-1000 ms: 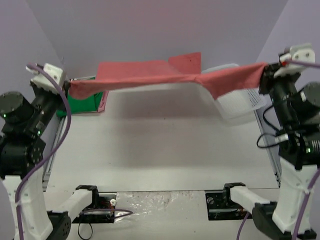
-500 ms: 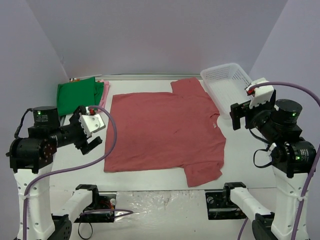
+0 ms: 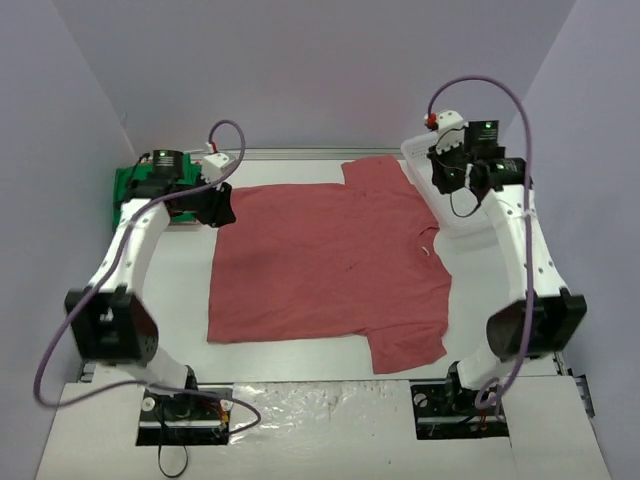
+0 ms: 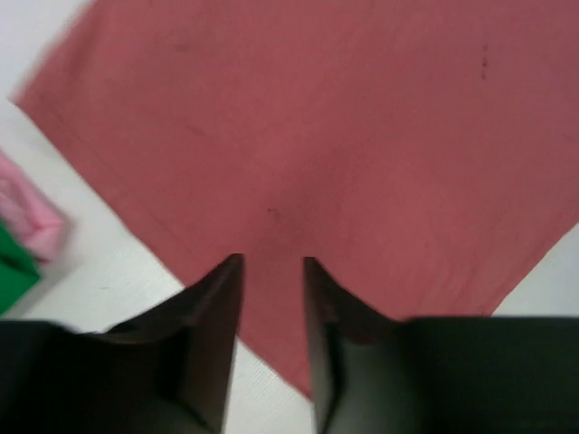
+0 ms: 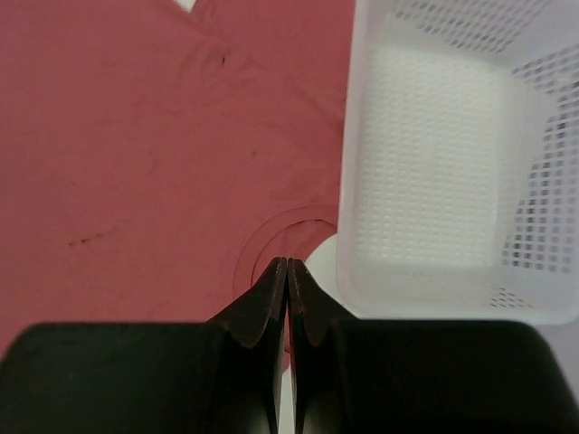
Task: Fold and stack the t-shirts
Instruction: Flatten out the tshirt
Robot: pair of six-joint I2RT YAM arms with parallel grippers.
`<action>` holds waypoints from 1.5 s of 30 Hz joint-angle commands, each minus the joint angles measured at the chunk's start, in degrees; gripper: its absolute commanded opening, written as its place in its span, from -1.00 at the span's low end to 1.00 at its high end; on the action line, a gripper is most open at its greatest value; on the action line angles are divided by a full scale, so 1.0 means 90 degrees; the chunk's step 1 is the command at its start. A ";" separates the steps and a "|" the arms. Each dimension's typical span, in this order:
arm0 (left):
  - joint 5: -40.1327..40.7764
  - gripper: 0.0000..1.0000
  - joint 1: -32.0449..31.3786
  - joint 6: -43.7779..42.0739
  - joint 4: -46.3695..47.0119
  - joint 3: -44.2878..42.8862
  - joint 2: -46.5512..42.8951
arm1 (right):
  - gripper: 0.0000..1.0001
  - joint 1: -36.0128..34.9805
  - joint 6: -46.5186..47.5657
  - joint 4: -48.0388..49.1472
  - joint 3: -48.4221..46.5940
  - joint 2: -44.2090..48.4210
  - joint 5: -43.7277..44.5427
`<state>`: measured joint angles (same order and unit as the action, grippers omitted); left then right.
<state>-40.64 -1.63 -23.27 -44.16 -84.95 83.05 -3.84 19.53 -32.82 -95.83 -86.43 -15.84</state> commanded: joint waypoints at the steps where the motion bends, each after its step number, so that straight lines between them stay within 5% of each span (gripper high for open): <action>1: -0.0201 -0.52 -0.0053 0.0973 0.0893 0.0152 0.0966 | -1.00 -0.0286 0.0222 0.0111 0.0062 -0.0678 0.0146; 6: 0.0528 -0.95 -0.0375 0.1120 0.1186 -0.0258 0.2205 | -1.00 -0.0900 0.0310 0.0189 0.0004 -0.2043 0.0723; 17: 0.1331 -0.95 -0.0883 0.1706 0.0085 -0.2551 0.4403 | -1.00 -0.1185 0.0164 0.0014 -0.1500 -0.4623 0.1515; 33: 0.2211 -0.95 -0.0815 0.1999 -0.0981 -0.3626 0.5878 | -1.00 -0.1087 0.0067 -0.0045 -0.2359 -0.5884 0.1701; 40: 0.2210 -0.95 -0.0649 0.2146 -0.2016 -0.6075 0.7528 | -1.00 -0.0941 0.0018 -0.0094 -0.3296 -0.6615 0.1623; 45: 0.2543 -0.95 -0.0630 0.2077 -0.1666 -0.6898 0.7862 | -1.00 -0.0844 -0.0012 -0.0094 -0.4447 -0.7260 0.1633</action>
<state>-23.29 -7.97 -4.25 -60.12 -144.35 150.39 -12.53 20.36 -32.32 -131.66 -146.89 -1.50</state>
